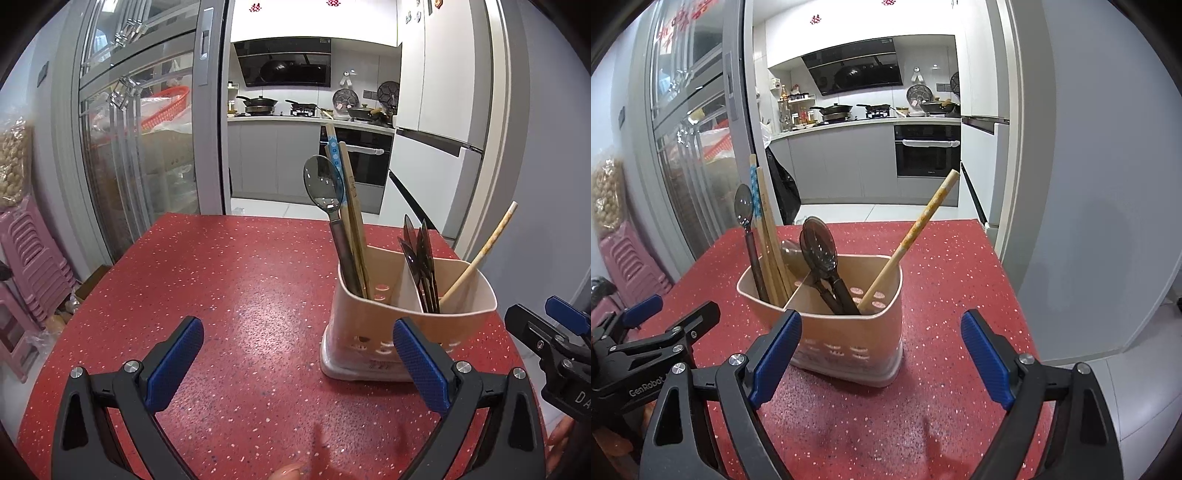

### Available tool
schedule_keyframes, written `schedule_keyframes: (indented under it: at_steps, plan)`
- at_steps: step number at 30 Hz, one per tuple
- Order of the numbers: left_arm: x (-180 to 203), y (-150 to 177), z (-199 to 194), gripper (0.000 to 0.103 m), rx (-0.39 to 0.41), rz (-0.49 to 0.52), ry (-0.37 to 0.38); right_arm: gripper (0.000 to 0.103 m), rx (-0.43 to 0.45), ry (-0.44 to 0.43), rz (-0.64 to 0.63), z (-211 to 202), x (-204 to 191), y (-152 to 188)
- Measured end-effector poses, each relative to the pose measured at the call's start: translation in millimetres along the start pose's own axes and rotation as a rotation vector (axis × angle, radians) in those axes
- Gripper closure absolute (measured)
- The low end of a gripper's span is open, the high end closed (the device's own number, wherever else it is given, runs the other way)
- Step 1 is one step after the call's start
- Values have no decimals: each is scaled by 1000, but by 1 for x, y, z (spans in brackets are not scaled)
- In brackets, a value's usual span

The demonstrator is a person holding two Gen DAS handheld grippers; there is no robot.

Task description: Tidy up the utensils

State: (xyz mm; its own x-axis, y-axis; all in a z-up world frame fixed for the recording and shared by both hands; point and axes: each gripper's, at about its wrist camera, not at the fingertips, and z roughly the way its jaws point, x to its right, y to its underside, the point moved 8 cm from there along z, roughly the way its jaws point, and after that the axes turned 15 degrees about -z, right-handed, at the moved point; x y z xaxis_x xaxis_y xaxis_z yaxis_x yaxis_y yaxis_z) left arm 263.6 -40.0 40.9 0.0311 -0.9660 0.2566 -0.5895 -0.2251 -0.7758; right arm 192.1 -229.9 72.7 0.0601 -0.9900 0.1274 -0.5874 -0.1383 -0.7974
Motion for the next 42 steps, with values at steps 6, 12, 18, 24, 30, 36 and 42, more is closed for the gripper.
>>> schedule_keyframes:
  at_steps: [6,12,18,24,30,36,42]
  plan:
    - [-4,7,-13,0,22,-2,-8,13,-11,40,13,-9,1,10]
    - [-3,18,-20,0,25,2,-7,13,-21,69,20,-16,6,22]
    - [3,25,-32,0,58,56,10,13,-18,86,30,-22,5,27]
    - [5,35,-38,0,84,79,19,13,-4,98,30,-26,0,37]
    - [-3,45,-38,0,64,66,6,13,12,101,23,-31,-4,49]
    - [-7,49,-40,0,67,56,-4,13,36,110,14,-38,-6,53]
    - [-7,50,-43,0,70,61,-2,13,47,109,17,-43,-6,54]
